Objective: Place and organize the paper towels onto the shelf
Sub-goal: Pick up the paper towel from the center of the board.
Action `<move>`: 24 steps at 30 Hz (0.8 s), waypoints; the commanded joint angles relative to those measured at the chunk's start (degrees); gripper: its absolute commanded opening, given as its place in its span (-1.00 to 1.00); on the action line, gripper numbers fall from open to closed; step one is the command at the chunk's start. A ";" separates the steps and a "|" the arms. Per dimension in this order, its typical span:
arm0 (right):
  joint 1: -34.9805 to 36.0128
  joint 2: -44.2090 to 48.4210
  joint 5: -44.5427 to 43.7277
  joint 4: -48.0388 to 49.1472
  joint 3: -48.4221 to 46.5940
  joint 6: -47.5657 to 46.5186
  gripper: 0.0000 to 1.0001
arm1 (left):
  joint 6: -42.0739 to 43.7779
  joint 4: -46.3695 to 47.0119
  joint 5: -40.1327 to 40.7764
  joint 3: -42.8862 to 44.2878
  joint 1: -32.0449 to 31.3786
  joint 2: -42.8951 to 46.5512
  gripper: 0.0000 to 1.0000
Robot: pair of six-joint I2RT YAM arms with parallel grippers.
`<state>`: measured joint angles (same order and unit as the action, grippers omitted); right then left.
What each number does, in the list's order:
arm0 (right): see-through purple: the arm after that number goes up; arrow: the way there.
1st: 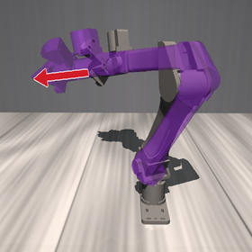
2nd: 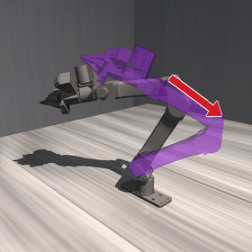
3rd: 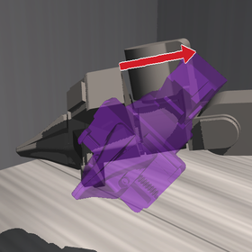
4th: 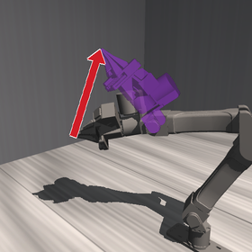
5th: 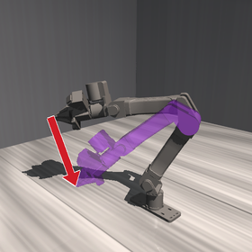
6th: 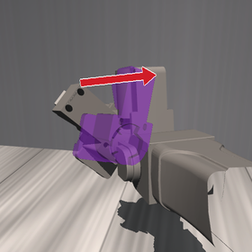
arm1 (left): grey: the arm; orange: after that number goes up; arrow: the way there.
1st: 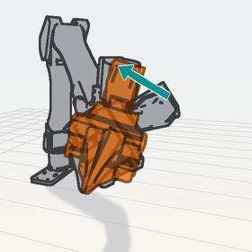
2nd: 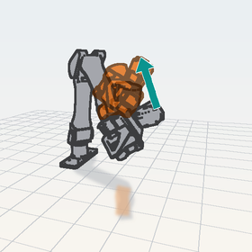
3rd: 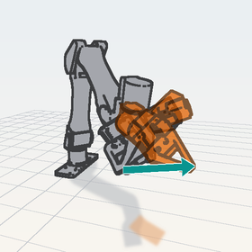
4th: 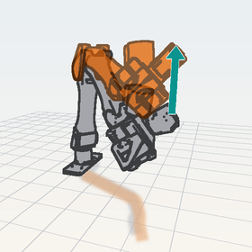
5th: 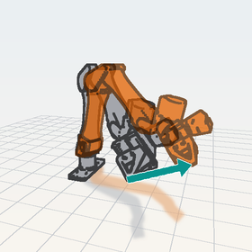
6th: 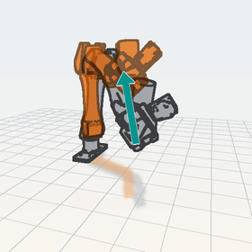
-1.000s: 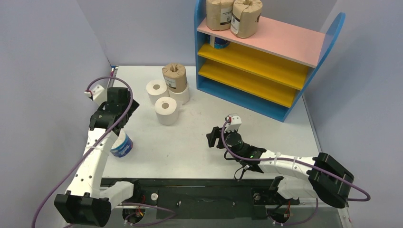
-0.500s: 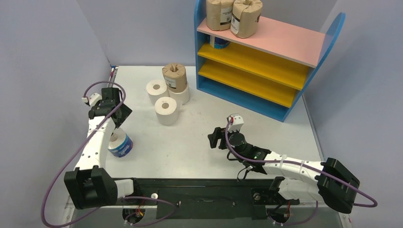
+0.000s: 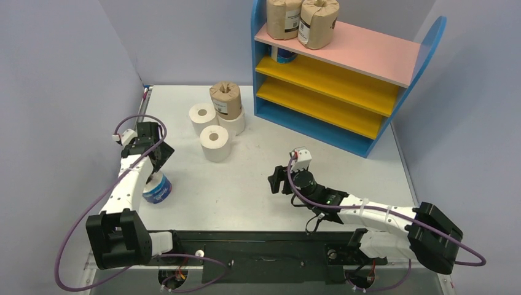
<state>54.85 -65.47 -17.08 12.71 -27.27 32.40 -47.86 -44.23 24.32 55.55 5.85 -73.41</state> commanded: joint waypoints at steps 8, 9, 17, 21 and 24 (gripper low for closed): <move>0.42 -3.66 1.18 1.00 -5.15 0.60 0.37 | 6.41 8.20 -12.76 -7.65 -4.33 7.56 0.84; 0.43 -3.95 1.13 0.91 -5.25 0.70 0.37 | 6.83 9.03 -13.53 -8.18 -4.83 8.09 0.81; 0.42 -4.71 0.32 -0.05 -6.35 0.73 0.37 | 9.43 10.72 -20.75 -13.06 -14.23 11.21 0.51; 0.39 -4.46 -0.21 -0.29 -6.44 0.56 0.37 | 10.37 9.71 -21.68 -12.94 -15.87 12.04 0.35; 0.41 -4.12 -0.68 -0.60 -6.36 0.41 0.37 | 11.88 7.40 -20.16 -12.07 -16.37 11.57 0.32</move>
<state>54.85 -70.15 -16.12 11.75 -31.51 32.64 -37.74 -31.18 7.42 44.40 -9.43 -61.08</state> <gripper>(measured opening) 0.686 0.669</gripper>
